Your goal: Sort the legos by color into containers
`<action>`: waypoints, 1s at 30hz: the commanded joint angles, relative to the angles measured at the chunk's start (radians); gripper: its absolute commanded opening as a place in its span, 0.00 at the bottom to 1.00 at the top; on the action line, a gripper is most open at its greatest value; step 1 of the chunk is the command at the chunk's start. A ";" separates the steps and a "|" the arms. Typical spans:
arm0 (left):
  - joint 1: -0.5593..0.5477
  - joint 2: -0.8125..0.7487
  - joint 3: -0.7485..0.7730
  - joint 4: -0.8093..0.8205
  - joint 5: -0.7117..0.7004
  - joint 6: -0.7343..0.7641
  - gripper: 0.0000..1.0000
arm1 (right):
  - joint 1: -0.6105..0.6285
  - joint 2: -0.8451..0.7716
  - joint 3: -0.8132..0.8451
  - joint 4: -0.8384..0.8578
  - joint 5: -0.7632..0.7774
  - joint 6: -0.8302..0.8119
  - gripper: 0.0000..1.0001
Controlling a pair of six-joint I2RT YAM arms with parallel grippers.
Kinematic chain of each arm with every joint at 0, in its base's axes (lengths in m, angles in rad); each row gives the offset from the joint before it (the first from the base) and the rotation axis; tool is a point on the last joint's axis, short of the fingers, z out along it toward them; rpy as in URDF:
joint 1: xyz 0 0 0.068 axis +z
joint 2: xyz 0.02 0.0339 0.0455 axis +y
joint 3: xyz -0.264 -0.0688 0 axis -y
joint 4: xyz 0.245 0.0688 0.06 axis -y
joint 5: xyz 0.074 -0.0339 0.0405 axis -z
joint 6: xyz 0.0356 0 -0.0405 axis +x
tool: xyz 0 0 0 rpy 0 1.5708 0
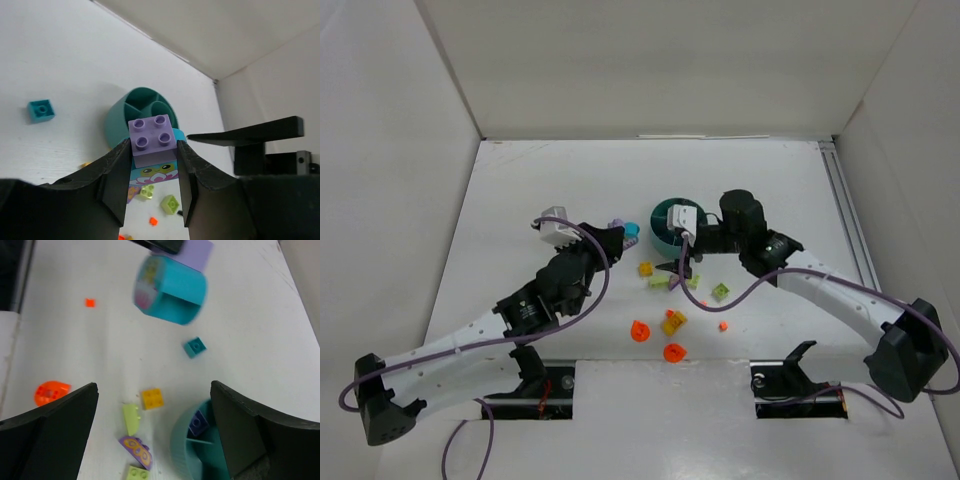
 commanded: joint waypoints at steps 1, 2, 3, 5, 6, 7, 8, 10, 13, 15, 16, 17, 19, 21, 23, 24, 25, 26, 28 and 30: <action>0.006 -0.055 -0.030 0.173 0.101 0.066 0.00 | 0.043 -0.039 -0.028 0.154 -0.172 0.063 0.98; 0.006 -0.055 -0.030 0.184 0.121 0.066 0.00 | 0.043 -0.039 -0.028 0.188 -0.161 0.093 0.98; 0.006 -0.055 -0.041 0.193 0.130 0.066 0.00 | 0.061 -0.039 -0.028 0.222 -0.149 0.126 0.98; 0.006 -0.055 -0.041 0.206 0.141 0.066 0.00 | 0.075 -0.039 -0.028 0.319 -0.117 0.234 0.98; 0.006 -0.055 -0.041 0.206 0.141 0.066 0.00 | 0.075 -0.039 -0.028 0.352 -0.083 0.277 0.96; 0.006 -0.046 -0.041 0.206 0.141 0.051 0.00 | 0.084 -0.039 -0.028 0.401 -0.072 0.317 0.96; 0.006 -0.046 -0.041 0.216 0.141 0.050 0.00 | 0.084 -0.030 -0.028 0.420 -0.072 0.369 0.95; 0.006 -0.046 -0.053 0.233 0.141 0.037 0.00 | 0.084 -0.017 -0.028 0.420 -0.003 0.420 0.94; 0.006 -0.057 -0.091 0.295 0.132 0.037 0.00 | 0.084 0.013 -0.028 0.420 0.049 0.467 0.94; 0.006 -0.069 -0.120 0.330 0.132 0.046 0.00 | 0.084 0.048 -0.017 0.420 0.049 0.501 0.92; 0.006 -0.078 -0.121 0.347 0.141 0.046 0.00 | 0.084 0.061 -0.017 0.432 0.049 0.513 0.91; 0.006 -0.078 -0.134 0.364 0.141 0.059 0.00 | 0.084 0.073 -0.002 0.432 0.049 0.529 0.89; 0.006 -0.088 -0.147 0.376 0.132 0.060 0.00 | 0.084 0.104 0.009 0.487 0.018 0.572 0.83; 0.006 -0.097 -0.156 0.388 0.132 0.060 0.00 | 0.093 0.125 0.018 0.539 -0.015 0.602 0.78; 0.006 -0.106 -0.168 0.411 0.132 0.060 0.00 | 0.093 0.154 0.030 0.551 -0.040 0.621 0.73; 0.006 -0.106 -0.179 0.425 0.132 0.060 0.00 | 0.093 0.164 0.031 0.551 -0.040 0.634 0.70; 0.006 -0.118 -0.179 0.425 0.132 0.060 0.00 | 0.093 0.173 0.031 0.576 -0.052 0.657 0.70; 0.006 -0.118 -0.188 0.425 0.132 0.060 0.00 | 0.093 0.185 0.031 0.593 -0.052 0.670 0.70; 0.006 -0.129 -0.188 0.434 0.132 0.060 0.00 | 0.093 0.196 0.031 0.647 -0.084 0.696 0.72; 0.006 -0.129 -0.197 0.434 0.132 0.060 0.00 | 0.093 0.205 0.031 0.678 -0.107 0.726 0.77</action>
